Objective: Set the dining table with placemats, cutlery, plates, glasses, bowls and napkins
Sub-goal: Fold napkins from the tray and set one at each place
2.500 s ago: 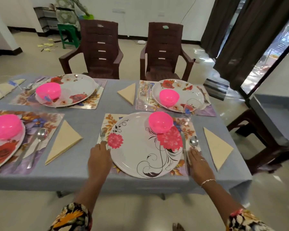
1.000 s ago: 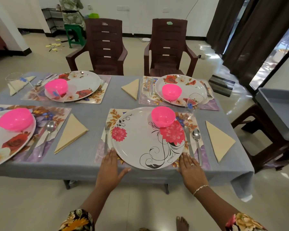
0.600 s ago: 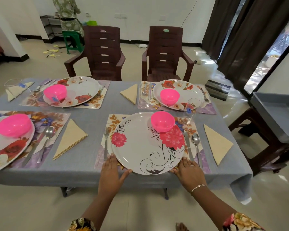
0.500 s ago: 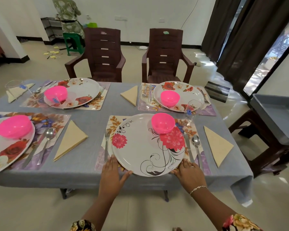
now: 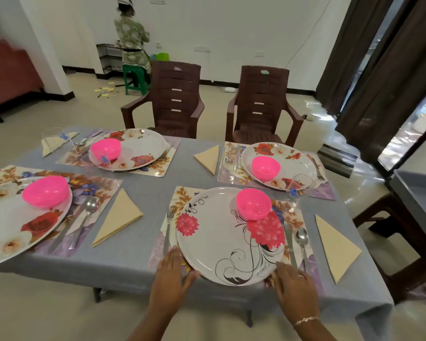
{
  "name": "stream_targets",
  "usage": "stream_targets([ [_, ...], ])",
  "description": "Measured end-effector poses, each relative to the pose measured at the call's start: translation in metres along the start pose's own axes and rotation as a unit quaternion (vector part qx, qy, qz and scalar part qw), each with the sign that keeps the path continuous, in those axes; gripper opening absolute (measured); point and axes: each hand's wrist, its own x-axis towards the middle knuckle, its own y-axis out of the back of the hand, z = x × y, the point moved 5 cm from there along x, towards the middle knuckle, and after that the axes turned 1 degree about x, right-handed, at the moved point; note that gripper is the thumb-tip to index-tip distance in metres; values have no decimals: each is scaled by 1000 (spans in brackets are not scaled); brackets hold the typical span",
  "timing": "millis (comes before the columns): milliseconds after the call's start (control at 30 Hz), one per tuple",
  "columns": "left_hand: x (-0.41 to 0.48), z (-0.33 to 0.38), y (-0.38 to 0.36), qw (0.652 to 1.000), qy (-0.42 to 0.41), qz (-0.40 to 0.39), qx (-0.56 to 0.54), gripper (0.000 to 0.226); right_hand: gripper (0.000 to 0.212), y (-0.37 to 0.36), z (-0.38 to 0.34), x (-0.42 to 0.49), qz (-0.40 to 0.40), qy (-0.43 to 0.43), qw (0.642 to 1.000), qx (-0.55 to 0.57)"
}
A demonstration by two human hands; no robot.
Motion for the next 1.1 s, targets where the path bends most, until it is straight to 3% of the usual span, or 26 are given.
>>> stream_targets([
  [133,-8,-6,20,999,11,28,36,118,39,1,-33,18,43,53,998,14],
  [267,-9,-34,56,995,56,45,63,121,39,-4,-90,43,62,144,984,83],
  [367,-19,-65,87,990,90,25,104,89,36,-12,-147,55,59,211,968,119],
  [467,-26,-105,122,987,99,64,113,71,33,-22,-213,64,52,260,951,161],
  [600,-35,-173,171,976,141,111,121,72,39,-37,-309,75,36,331,925,185],
  [800,-47,-274,239,965,151,156,147,76,40,-61,-441,85,27,348,916,195],
  [1000,-46,-355,280,968,130,81,200,82,51,-81,-522,92,10,360,911,203],
  [1100,-30,-394,290,964,76,23,256,97,29,-90,-546,100,12,383,901,204],
])
